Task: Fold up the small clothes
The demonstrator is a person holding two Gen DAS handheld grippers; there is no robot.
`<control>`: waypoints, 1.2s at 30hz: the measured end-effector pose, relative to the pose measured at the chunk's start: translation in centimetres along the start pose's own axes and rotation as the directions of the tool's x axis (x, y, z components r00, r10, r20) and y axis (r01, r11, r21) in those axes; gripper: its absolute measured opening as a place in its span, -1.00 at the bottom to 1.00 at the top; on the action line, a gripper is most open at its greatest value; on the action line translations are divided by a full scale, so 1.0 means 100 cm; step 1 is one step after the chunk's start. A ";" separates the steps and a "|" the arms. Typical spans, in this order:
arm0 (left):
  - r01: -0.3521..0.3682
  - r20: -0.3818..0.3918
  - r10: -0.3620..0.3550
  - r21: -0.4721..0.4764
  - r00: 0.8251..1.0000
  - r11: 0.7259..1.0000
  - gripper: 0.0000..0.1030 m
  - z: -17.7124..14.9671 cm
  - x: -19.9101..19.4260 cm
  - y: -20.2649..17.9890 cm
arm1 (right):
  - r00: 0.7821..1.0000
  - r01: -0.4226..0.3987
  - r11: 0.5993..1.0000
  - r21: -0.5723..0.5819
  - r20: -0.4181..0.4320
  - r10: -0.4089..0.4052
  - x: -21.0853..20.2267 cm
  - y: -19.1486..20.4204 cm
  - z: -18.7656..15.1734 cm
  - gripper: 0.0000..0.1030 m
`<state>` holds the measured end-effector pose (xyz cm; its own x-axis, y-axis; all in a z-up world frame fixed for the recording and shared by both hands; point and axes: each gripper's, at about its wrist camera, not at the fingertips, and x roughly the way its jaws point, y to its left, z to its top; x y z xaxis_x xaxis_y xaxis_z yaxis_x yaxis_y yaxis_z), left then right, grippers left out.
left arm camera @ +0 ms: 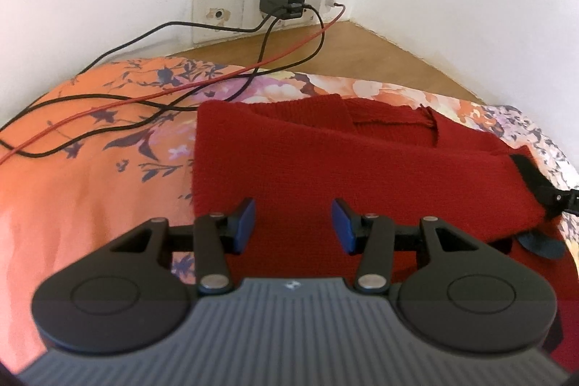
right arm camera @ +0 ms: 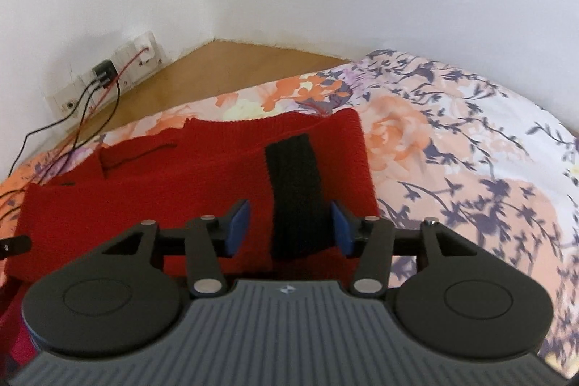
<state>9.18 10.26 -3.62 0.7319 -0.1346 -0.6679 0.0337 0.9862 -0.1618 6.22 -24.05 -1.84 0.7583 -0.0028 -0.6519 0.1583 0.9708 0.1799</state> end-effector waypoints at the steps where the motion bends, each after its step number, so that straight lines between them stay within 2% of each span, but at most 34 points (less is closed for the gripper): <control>1: 0.006 -0.001 -0.006 0.010 1.000 1.000 -0.06 -0.001 -0.005 0.001 | 1.000 0.001 1.000 0.011 0.006 -0.001 -0.006 -0.001 -0.003 0.19; 8: 0.049 -0.013 -0.049 0.059 0.999 0.997 -0.06 -0.012 -0.033 0.006 | 0.999 -0.019 0.998 0.063 0.048 0.016 -0.049 -0.002 -0.029 0.27; 15: 0.041 -0.003 -0.041 0.069 0.999 0.997 -0.06 -0.027 -0.063 0.013 | 0.997 -0.045 0.998 0.051 0.067 0.042 -0.082 -0.004 -0.051 0.32; 21: -0.002 0.003 0.002 0.008 1.000 1.000 -0.06 -0.047 -0.085 0.020 | 0.998 -0.056 0.997 0.048 0.044 0.054 -0.098 -0.019 -0.066 0.33; 28: -0.053 -0.026 0.052 -0.055 0.998 0.997 -0.06 -0.080 -0.110 0.015 | 0.997 -0.075 0.996 0.045 -0.003 0.075 -0.118 -0.044 -0.088 0.33; 36: -0.106 -0.047 0.102 -0.093 0.994 0.990 -0.06 -0.121 -0.144 0.012 | 0.996 -0.075 0.997 0.035 -0.041 0.077 -0.141 -0.068 -0.120 0.34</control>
<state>-9.52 12.18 -3.00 0.6987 -0.0377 -0.7144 -0.1075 0.9817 -0.1570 -13.13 -27.73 -2.65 0.7413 0.0815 -0.6662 0.1232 0.9592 0.2544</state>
